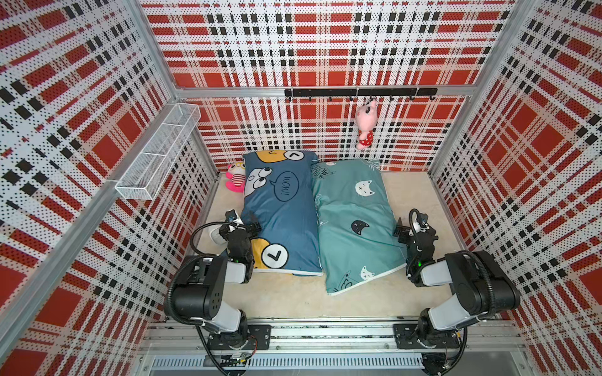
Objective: Zip up pillowcases
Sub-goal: Reset both arms
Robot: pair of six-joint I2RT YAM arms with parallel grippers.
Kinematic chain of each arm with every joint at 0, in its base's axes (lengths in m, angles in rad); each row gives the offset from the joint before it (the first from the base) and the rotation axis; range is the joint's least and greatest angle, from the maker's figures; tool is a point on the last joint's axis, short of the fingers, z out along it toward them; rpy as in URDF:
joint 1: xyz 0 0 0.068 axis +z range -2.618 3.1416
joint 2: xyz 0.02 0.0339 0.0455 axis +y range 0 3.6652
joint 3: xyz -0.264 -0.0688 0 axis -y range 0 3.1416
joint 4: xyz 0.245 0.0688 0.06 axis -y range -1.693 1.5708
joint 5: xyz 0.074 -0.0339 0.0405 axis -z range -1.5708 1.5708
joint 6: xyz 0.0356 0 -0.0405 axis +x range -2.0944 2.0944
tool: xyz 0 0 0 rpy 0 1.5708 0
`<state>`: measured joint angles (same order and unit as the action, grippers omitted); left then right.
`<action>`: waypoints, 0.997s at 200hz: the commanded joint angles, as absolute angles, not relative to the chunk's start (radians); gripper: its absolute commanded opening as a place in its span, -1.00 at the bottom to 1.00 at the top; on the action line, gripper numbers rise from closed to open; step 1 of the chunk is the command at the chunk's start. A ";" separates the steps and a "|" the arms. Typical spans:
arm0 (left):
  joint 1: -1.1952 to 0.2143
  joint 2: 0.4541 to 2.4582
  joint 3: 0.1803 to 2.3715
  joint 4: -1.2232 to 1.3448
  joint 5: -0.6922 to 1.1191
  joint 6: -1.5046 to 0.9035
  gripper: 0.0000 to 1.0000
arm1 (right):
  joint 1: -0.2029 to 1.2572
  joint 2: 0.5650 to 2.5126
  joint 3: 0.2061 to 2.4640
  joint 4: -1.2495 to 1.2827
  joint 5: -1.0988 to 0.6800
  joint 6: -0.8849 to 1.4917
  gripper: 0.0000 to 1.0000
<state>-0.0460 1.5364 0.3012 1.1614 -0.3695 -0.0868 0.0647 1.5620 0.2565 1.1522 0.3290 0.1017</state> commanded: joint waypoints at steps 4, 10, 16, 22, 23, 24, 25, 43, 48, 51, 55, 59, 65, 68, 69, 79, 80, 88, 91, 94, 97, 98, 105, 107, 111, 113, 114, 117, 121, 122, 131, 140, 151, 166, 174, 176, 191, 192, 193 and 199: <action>-0.036 1.562 0.229 1.339 -0.341 -0.052 0.96 | 0.058 1.567 0.252 1.225 0.337 0.105 1.00; -0.034 1.584 0.211 1.409 -0.336 -0.050 0.96 | 0.058 1.565 0.250 1.224 0.343 0.110 1.00; -0.039 1.592 0.208 1.439 -0.344 -0.044 0.96 | 0.058 1.573 0.250 1.241 0.344 0.102 1.00; -0.041 1.579 0.213 1.404 -0.347 -0.048 0.96 | 0.060 1.577 0.254 1.236 0.345 0.098 1.00; -0.041 1.577 0.213 1.398 -0.347 -0.048 0.97 | 0.060 1.575 0.256 1.231 0.345 0.098 1.00; -0.040 1.576 0.213 1.392 -0.347 -0.049 0.97 | 0.060 1.574 0.258 1.225 0.344 0.099 1.00; -0.039 1.575 0.213 1.389 -0.347 -0.048 0.97 | 0.060 1.572 0.259 1.219 0.343 0.099 1.00; -0.040 1.585 0.210 1.420 -0.346 -0.046 0.96 | 0.064 1.576 0.264 1.221 0.346 0.092 1.00; -0.040 1.583 0.212 1.414 -0.346 -0.045 0.97 | 0.064 1.576 0.266 1.213 0.348 0.092 1.00; -0.039 1.583 0.212 1.413 -0.345 -0.047 0.97 | 0.066 1.574 0.268 1.206 0.350 0.092 1.00; -0.040 1.584 0.212 1.414 -0.346 -0.048 0.96 | 0.066 1.574 0.268 1.205 0.350 0.092 1.00; -0.042 1.583 0.212 1.414 -0.347 -0.048 0.96 | 0.066 1.575 0.268 1.209 0.347 0.092 1.00; -0.040 1.584 0.211 1.414 -0.345 -0.049 0.96 | 0.066 1.576 0.268 1.211 0.348 0.091 1.00; -0.039 1.583 0.212 1.414 -0.346 -0.048 0.97 | 0.066 1.575 0.268 1.208 0.348 0.091 1.00; -0.040 1.583 0.211 1.414 -0.346 -0.049 0.96 | 0.066 1.574 0.268 1.208 0.349 0.091 1.00; -0.041 1.583 0.212 1.414 -0.346 -0.048 0.96 | 0.066 1.576 0.268 1.209 0.348 0.091 1.00; -0.040 1.584 0.212 1.414 -0.346 -0.048 0.97 | 0.066 1.576 0.268 1.210 0.348 0.091 1.00; -0.041 1.583 0.211 1.414 -0.346 -0.048 0.97 | 0.066 1.575 0.268 1.208 0.348 0.092 1.00; -0.042 1.584 0.212 1.414 -0.345 -0.048 0.96 | 0.067 1.575 0.268 1.207 0.348 0.092 1.00; -0.041 1.584 0.212 1.414 -0.347 -0.049 0.96 | 0.066 1.575 0.268 1.208 0.348 0.091 1.00; -0.040 1.584 0.211 1.414 -0.346 -0.047 0.96 | 0.066 1.575 0.268 1.209 0.347 0.091 1.00; -0.041 1.583 0.212 1.414 -0.346 -0.047 0.97 | 0.066 1.574 0.268 1.209 0.348 0.091 1.00; -0.040 1.584 0.211 1.414 -0.346 -0.048 0.96 | 0.066 1.575 0.268 1.208 0.348 0.091 1.00; -0.041 1.583 0.211 1.414 -0.347 -0.048 0.97 | 0.066 1.575 0.268 1.209 0.348 0.092 1.00; -0.040 1.584 0.210 1.414 -0.346 -0.048 0.96 | 0.066 1.575 0.268 1.209 0.348 0.092 1.00; -0.041 1.583 0.211 1.414 -0.346 -0.048 0.96 | 0.066 1.575 0.268 1.209 0.348 0.091 1.00; -0.040 1.583 0.210 1.414 -0.346 -0.048 0.96 | 0.066 1.575 0.268 1.209 0.348 0.091 1.00; -0.040 1.583 0.210 1.414 -0.346 -0.048 0.96 | 0.066 1.574 0.268 1.208 0.347 0.091 1.00; -0.040 1.583 0.211 1.414 -0.346 -0.048 0.97 | 0.066 1.575 0.268 1.209 0.347 0.091 1.00; -0.041 1.583 0.211 1.414 -0.346 -0.048 0.97 | 0.066 1.574 0.268 1.209 0.347 0.091 1.00; -0.040 1.584 0.211 1.414 -0.346 -0.048 0.96 | 0.066 1.575 0.268 1.209 0.348 0.091 1.00; -0.041 1.583 0.210 1.414 -0.347 -0.048 0.97 | 0.067 1.574 0.267 1.211 0.341 0.088 1.00; -0.041 1.583 0.210 1.414 -0.346 -0.049 0.97 | 0.068 1.573 0.272 1.197 0.336 0.086 1.00; -0.040 1.583 0.210 1.414 -0.347 -0.048 0.97 | 0.067 1.576 0.277 1.193 0.336 0.086 1.00; -0.040 1.583 0.210 1.414 -0.346 -0.048 0.96 | 0.068 1.575 0.278 1.192 0.335 0.087 1.00; -0.040 1.583 0.210 1.414 -0.346 -0.049 0.97 | 0.067 1.575 0.278 1.193 0.335 0.087 1.00; -0.040 1.583 0.210 1.414 -0.347 -0.049 0.96 | 0.067 1.576 0.278 1.192 0.335 0.087 1.00; -0.040 1.582 0.210 1.414 -0.347 -0.049 0.96 | 0.067 1.576 0.279 1.192 0.335 0.087 1.00; -0.041 1.582 0.210 1.414 -0.347 -0.049 0.97 | 0.067 1.576 0.278 1.192 0.335 0.088 1.00; -0.040 1.582 0.210 1.414 -0.347 -0.049 0.96 | 0.067 1.576 0.277 1.193 0.335 0.087 1.00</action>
<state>-0.0372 1.5719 0.2230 1.3834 -0.3550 -0.0654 0.0628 1.5665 0.2642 1.1725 0.3351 0.0978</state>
